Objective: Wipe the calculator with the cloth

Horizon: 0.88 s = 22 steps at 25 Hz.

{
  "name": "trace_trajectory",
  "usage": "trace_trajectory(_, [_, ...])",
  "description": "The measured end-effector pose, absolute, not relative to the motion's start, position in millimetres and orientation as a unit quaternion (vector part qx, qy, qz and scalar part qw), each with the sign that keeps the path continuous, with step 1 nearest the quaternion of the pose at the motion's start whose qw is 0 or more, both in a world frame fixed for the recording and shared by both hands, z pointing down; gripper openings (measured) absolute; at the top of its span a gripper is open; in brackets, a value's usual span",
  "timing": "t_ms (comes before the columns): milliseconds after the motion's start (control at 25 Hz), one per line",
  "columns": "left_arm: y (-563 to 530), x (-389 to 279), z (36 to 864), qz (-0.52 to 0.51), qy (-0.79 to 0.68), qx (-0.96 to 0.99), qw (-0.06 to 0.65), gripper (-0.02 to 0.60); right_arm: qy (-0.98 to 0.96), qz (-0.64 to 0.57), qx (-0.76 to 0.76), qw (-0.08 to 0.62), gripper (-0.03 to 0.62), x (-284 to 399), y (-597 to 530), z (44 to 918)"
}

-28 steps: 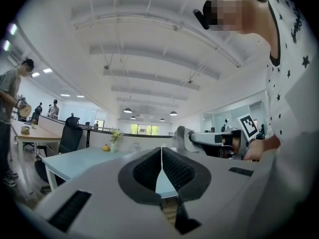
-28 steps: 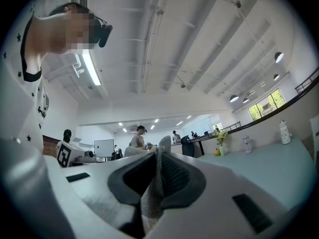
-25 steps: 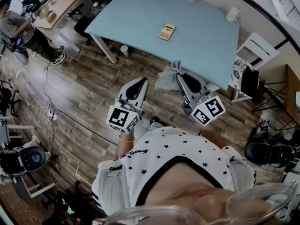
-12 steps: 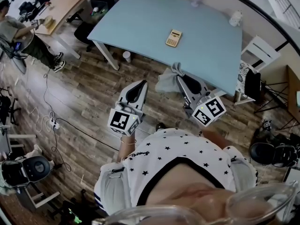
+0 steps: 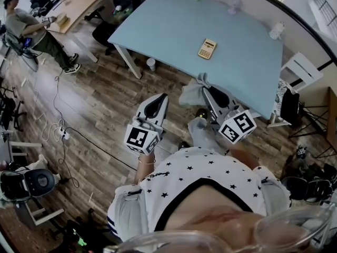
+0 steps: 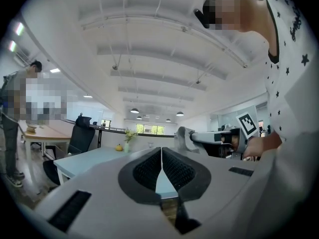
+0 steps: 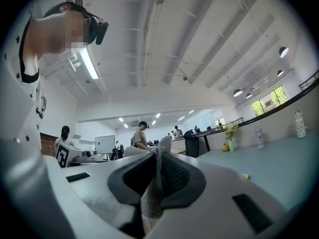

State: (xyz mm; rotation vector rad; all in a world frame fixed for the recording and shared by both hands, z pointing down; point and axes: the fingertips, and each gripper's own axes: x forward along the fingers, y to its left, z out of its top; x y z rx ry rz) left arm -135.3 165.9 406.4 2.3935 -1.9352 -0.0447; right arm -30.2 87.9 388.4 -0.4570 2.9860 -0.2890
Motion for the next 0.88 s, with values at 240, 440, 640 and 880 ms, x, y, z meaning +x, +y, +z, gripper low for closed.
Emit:
trace_trajectory(240, [152.3, -170.5, 411.7, -0.003, -0.66, 0.751, 0.038, 0.031, 0.987, -0.103, -0.107, 0.063, 0.029, -75.0, 60.4, 388.9])
trace_trajectory(440, [116.1, -196.1, 413.0, 0.001, -0.666, 0.745, 0.04, 0.031, 0.986, -0.109, -0.109, 0.062, 0.029, -93.6, 23.6, 393.8])
trace_trajectory(640, [65.3, -196.9, 407.8, 0.007, -0.651, 0.759, 0.028, 0.031, 0.983, -0.109, -0.13, 0.065, 0.029, -91.1, -26.3, 398.2])
trace_trajectory(880, [26.0, -186.8, 405.7, 0.009, -0.634, 0.772, 0.032, 0.031, 0.979, -0.117, -0.151, 0.07, 0.029, -77.9, -63.7, 398.8])
